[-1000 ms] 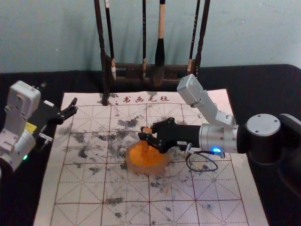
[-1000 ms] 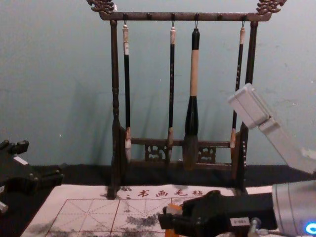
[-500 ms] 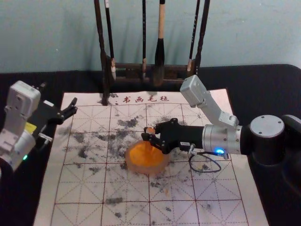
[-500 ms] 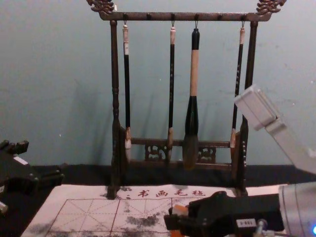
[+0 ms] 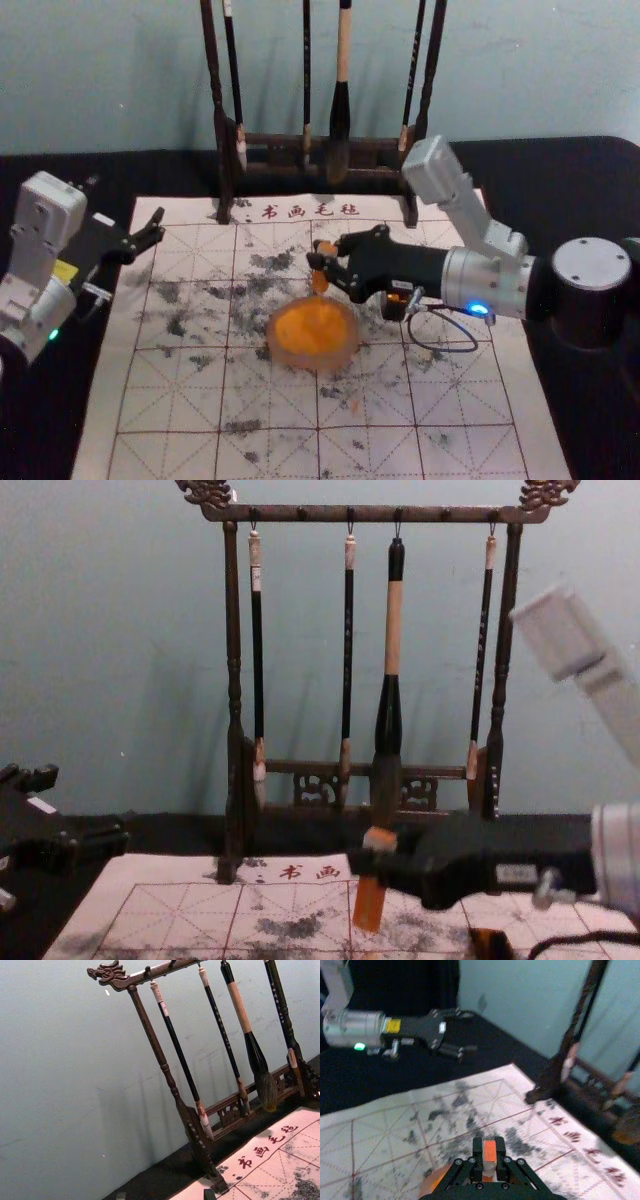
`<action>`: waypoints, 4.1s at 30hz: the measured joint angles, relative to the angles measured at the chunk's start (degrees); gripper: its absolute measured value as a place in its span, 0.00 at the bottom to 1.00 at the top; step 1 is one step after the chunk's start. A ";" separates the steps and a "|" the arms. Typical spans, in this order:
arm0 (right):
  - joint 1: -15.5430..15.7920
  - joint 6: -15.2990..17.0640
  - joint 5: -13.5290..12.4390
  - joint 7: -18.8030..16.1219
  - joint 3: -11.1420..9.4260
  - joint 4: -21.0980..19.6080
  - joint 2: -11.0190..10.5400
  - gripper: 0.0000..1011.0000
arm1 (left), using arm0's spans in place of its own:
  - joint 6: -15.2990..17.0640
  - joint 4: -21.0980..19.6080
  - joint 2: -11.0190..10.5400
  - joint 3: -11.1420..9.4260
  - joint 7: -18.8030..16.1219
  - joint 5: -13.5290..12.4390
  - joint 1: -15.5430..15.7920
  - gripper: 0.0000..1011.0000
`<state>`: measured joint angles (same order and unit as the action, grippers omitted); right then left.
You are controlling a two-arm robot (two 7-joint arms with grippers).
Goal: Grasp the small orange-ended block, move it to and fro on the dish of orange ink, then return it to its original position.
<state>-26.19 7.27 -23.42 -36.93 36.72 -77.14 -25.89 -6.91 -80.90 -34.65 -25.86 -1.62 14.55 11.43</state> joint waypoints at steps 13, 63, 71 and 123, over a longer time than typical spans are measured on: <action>9.11 3.38 -2.04 12.14 -8.07 -14.07 -3.11 0.11 | 0.00 0.00 0.00 0.00 0.00 0.00 0.00 0.99; 21.88 8.41 2.42 20.81 -17.26 -17.30 1.68 0.11 | 0.00 0.00 0.00 0.00 0.00 -0.01 0.00 0.99; 21.39 8.56 2.65 20.25 -17.40 -16.39 2.43 0.11 | 0.00 0.00 0.00 0.00 0.00 0.00 0.00 0.99; 19.13 7.77 5.84 19.20 -15.69 -10.34 4.97 0.11 | 0.00 0.00 0.00 0.00 0.00 -0.01 0.00 0.99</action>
<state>-7.06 15.04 -17.57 -17.73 21.03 -87.47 -20.92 -6.91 -80.90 -34.64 -25.86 -1.62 14.55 11.43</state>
